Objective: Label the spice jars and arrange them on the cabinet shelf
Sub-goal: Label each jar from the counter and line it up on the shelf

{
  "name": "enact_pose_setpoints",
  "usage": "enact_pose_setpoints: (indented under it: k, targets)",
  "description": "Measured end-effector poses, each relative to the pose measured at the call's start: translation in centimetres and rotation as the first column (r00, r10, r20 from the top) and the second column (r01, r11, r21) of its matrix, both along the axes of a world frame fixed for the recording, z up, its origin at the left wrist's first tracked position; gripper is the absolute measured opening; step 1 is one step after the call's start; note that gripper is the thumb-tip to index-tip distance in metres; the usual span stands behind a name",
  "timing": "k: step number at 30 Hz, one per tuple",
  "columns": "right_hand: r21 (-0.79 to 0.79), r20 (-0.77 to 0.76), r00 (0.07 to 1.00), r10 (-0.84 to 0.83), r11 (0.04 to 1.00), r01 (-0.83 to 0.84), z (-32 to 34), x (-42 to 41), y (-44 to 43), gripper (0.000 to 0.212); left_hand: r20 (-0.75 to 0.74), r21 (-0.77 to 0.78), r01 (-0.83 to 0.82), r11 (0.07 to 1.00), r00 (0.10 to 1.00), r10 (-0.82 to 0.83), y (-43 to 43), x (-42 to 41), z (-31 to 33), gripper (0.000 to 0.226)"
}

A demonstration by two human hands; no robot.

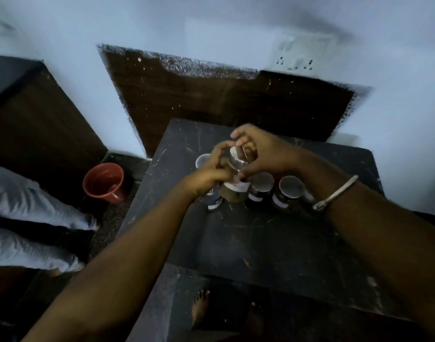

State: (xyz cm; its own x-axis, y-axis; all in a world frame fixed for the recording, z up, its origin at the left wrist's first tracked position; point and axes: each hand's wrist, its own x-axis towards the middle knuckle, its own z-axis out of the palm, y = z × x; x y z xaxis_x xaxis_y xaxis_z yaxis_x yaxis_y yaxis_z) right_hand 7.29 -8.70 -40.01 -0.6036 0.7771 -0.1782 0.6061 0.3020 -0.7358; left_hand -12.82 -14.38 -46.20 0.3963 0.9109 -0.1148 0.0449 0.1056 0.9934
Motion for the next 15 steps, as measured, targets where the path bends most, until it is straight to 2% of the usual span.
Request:
enact_pose_setpoints:
  k: [2,4,6,8,9,10,12,15]
  targets:
    - [-0.037,-0.224,0.975,0.005,0.999,-0.014,4.6,1.1,0.4,0.083,0.209,-0.067,-0.028,0.997,0.977,0.042,0.3,0.4,4.1,0.06]
    - [-0.03,-0.45,0.893,0.024,0.999,-0.042,8.5,1.7,-0.1,0.07,0.307,-0.008,-0.052,0.999,0.95,0.052,0.4,1.8,8.3,0.053]
    - [0.004,-0.681,0.732,0.003,1.0,0.0,11.6,1.5,-0.8,0.051,0.394,0.058,-0.125,0.99,0.915,0.092,0.6,3.4,12.5,0.057]
    - [-0.02,-0.872,0.485,-0.059,0.996,0.086,14.0,1.0,-1.7,0.032,0.462,0.117,-0.188,0.975,0.88,0.115,0.6,4.8,16.3,0.073]
    - [-0.035,-0.92,0.384,-0.081,0.992,0.123,14.7,0.7,-2.2,0.03,0.483,0.146,-0.198,0.969,0.869,0.105,0.5,5.3,17.6,0.084]
    - [-0.019,-0.939,0.335,-0.079,0.984,0.179,15.8,0.5,-2.6,0.031,0.5,0.181,-0.209,0.961,0.861,0.093,0.5,5.7,19.0,0.09]
    - [0.042,-0.936,0.346,-0.064,0.956,0.29,16.6,-0.1,-3.2,0.032,0.522,0.221,-0.221,0.95,0.85,0.076,0.5,6.2,20.4,0.093]
    - [0.1,-0.931,0.363,-0.039,0.929,0.356,17.6,0.1,-3.7,0.027,0.534,0.253,-0.227,0.941,0.843,0.06,0.5,6.7,21.3,0.093]
